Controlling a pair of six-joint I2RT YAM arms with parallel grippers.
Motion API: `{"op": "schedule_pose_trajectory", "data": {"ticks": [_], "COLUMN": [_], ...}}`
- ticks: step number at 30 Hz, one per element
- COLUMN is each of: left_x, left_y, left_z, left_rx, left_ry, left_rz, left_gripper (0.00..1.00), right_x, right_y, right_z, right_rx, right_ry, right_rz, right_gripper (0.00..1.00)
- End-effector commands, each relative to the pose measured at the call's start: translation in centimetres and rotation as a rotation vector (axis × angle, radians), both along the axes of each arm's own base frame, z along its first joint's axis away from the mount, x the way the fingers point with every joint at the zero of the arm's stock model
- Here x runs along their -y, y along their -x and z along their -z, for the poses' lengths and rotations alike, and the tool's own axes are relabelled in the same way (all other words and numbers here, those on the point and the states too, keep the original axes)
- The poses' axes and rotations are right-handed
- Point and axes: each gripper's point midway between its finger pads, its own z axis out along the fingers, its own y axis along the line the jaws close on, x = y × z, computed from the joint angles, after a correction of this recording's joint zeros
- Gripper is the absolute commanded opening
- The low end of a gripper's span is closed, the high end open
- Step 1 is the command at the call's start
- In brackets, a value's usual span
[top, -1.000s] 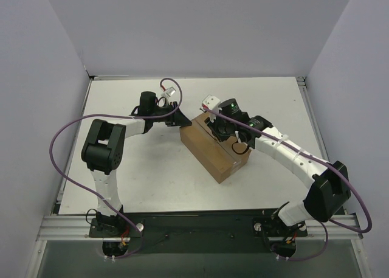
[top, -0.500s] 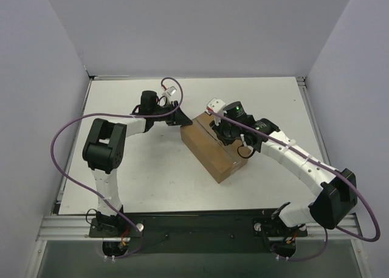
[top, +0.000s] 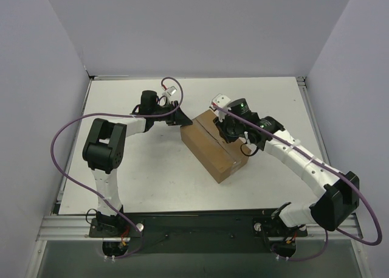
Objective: Unpack the express box
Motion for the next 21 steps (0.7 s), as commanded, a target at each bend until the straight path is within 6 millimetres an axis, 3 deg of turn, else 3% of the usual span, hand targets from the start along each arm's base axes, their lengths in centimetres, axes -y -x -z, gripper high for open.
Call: {"op": "schedule_pose_trajectory", "data": {"ticks": [1,14,21], "left_x": [-0.9,-1.0,-1.0], "left_y": [-1.5,-1.4,-1.6], "left_z": [3.0,2.8,2.8], "left_rx": [-0.013,-0.012,-0.012], "left_ry": [-0.083,-0.087,-0.085], "left_rz": [-0.069,-0.074,-0.078], "left_gripper": [0.46,0.46,0.46], "right_x": [-0.4,-3.6,-3.7], "right_y": [-0.8,-2.4,-2.1], "right_z": [-4.5,-2.6,-1.7], "right_rx": [0.073,0.096,0.103], "right_ry": [-0.094,-0.073,-0.031], "right_rz": [0.038,0.015,0.006], "right_gripper": [0.00,0.00,0.00]}}
